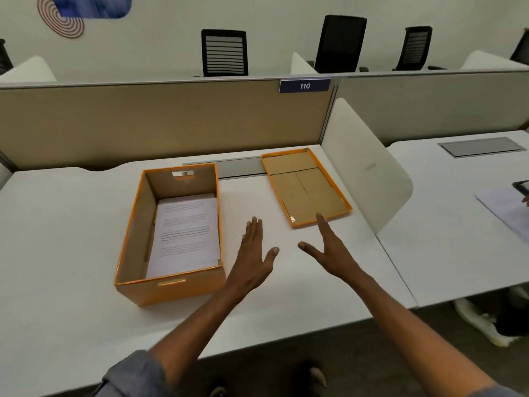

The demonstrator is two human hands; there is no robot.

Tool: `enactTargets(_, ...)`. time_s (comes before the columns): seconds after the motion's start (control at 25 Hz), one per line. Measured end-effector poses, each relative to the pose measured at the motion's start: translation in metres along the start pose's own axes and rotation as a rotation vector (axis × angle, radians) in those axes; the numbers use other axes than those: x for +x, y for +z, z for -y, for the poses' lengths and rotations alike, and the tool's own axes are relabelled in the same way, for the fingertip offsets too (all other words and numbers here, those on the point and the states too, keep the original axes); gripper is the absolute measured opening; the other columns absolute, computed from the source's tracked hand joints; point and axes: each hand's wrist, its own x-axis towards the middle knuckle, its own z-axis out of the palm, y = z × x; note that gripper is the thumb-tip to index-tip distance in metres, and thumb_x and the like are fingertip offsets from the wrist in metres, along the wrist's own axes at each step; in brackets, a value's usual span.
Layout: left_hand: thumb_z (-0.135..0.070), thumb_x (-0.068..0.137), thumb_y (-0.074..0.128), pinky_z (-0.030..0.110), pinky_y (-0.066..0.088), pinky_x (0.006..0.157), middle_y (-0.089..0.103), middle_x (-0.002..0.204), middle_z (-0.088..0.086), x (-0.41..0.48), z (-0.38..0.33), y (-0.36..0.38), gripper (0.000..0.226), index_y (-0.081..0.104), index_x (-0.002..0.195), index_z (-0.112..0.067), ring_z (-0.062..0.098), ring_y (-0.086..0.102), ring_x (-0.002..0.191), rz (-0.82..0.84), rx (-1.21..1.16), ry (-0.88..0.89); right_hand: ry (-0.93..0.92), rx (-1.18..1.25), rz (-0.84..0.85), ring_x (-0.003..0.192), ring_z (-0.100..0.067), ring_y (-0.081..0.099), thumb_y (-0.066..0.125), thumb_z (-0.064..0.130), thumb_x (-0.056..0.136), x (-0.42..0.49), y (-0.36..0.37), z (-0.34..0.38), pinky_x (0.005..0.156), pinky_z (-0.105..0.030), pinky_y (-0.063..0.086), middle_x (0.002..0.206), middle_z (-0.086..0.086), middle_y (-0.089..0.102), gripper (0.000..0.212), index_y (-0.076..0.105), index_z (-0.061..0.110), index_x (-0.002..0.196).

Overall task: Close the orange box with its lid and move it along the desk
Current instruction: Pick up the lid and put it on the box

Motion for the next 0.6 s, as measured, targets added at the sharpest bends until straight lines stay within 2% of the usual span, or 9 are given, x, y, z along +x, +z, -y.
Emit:
enactTargets(0.16,-0.044,0.101,0.047,0.039,-0.001,0.127,-0.017,0.166,-0.007,0.029,-0.033,0.054,0.083,-0.006,0.159,-0.021,0.007,-0.017,0.153,0.009,-0.031,-0.06,0.006,0.007,0.022,0.157,-0.016,0.015,0.062,0.059,0.091,0.011,-0.046,-0.046,0.121,-0.032,0.019,0.172,0.001,0.01,0.1,0.003,0.022,0.163)
enactTargets(0.36,-0.045,0.099,0.051,0.031,0.001,0.123,-0.013,0.167,-0.008,0.057,-0.06,0.103,0.086,-0.006,0.159,-0.02,0.007,-0.014,0.153,0.002,-0.052,-0.142,0.008,0.026,0.048,0.157,-0.018,0.016,0.063,0.058,0.091,0.029,-0.077,-0.092,0.123,-0.036,0.02,0.172,-0.001,0.011,0.101,0.004,0.02,0.163)
enactTargets(0.48,-0.029,0.102,0.05,0.027,0.0,0.121,-0.013,0.165,-0.011,0.079,-0.061,0.121,0.081,-0.006,0.159,-0.021,0.003,-0.011,0.151,0.027,-0.074,-0.132,0.029,0.045,0.05,0.157,-0.018,0.014,0.065,0.059,0.089,0.043,-0.083,-0.116,0.126,-0.041,0.022,0.172,0.0,0.01,0.103,0.004,0.021,0.163)
enactTargets(0.6,-0.015,0.1,0.05,0.028,0.003,0.123,-0.009,0.168,-0.005,0.109,-0.05,0.13,0.081,-0.004,0.159,-0.02,-0.001,-0.008,0.148,0.067,-0.081,-0.149,0.064,0.048,0.055,0.157,-0.017,0.013,0.067,0.059,0.088,0.064,-0.088,-0.133,0.124,-0.034,0.018,0.172,-0.001,0.01,0.105,0.006,0.019,0.163)
